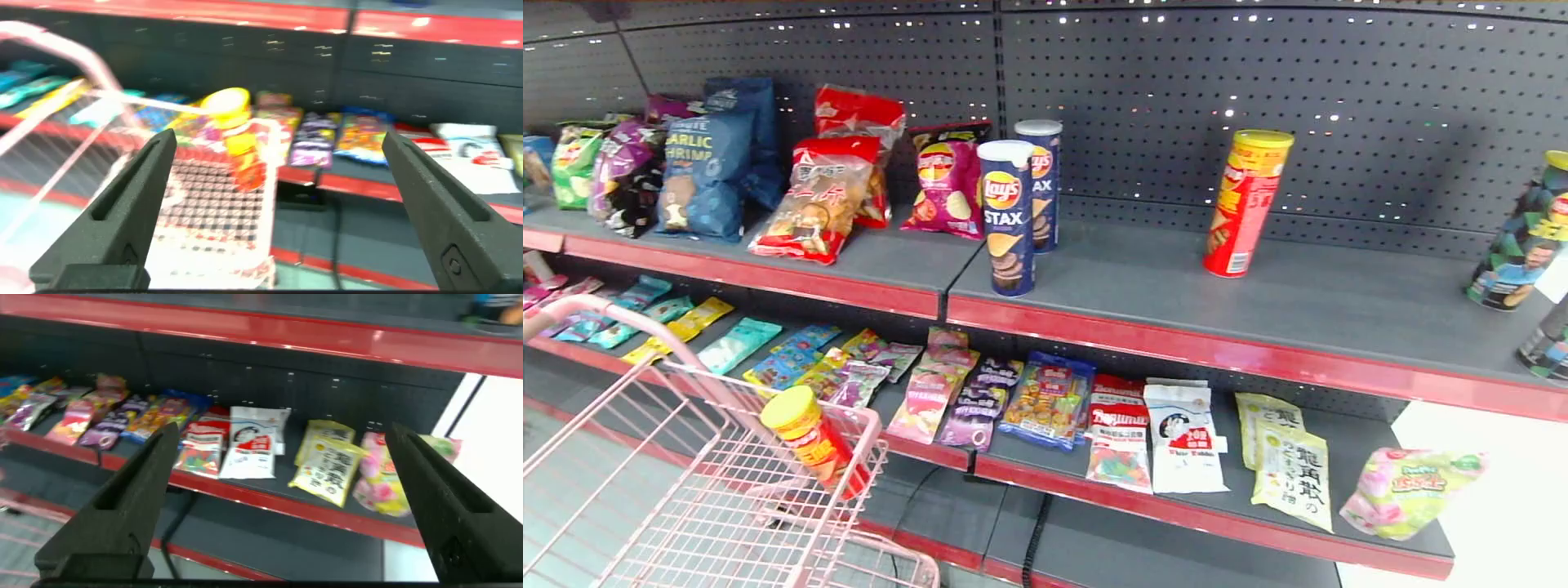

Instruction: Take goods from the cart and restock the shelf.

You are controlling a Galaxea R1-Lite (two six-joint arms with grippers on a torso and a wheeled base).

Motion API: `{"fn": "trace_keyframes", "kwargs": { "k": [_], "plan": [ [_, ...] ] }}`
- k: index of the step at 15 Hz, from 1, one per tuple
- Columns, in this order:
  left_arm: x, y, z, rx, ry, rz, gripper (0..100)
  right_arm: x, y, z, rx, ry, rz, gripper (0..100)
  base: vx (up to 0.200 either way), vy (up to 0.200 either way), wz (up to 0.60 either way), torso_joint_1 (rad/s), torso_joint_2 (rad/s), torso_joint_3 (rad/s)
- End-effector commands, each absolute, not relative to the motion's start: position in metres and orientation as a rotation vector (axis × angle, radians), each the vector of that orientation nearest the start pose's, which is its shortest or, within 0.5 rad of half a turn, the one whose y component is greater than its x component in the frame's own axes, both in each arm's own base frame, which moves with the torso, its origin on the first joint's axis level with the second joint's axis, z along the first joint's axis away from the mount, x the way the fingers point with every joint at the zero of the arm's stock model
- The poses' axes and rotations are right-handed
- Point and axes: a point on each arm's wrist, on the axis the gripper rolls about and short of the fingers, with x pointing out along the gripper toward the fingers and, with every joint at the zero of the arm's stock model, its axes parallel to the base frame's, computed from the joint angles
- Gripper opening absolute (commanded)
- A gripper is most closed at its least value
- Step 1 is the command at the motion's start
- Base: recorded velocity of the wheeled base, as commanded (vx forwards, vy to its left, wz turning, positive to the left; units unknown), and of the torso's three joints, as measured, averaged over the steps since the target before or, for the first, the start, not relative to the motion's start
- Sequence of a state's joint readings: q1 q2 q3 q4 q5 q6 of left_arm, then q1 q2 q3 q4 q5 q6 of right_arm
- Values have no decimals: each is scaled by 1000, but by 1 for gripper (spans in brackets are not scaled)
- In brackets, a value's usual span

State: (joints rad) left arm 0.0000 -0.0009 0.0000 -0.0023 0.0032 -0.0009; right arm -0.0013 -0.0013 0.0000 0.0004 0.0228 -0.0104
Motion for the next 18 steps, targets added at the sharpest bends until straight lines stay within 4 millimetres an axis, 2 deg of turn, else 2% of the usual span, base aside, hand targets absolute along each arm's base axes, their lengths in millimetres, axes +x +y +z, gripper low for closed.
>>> {"fn": "trace_keyframes", "kwargs": {
  "k": [1,6,11,18],
  "plan": [
    [-23,0,76,-2,-2,5,100,-23,1,75,-11,0,21,100,0,0,600,7,2,-2],
    [-23,0,76,-2,-2,5,100,-23,1,75,-9,0,23,100,0,0,600,2,0,6],
    [-23,0,76,-2,-3,3,100,-23,1,75,-3,0,20,100,0,0,0,-23,66,41],
    [-23,0,76,0,-3,5,100,-23,0,75,-3,0,21,100,0,0,0,-167,440,266]
  ]
}}
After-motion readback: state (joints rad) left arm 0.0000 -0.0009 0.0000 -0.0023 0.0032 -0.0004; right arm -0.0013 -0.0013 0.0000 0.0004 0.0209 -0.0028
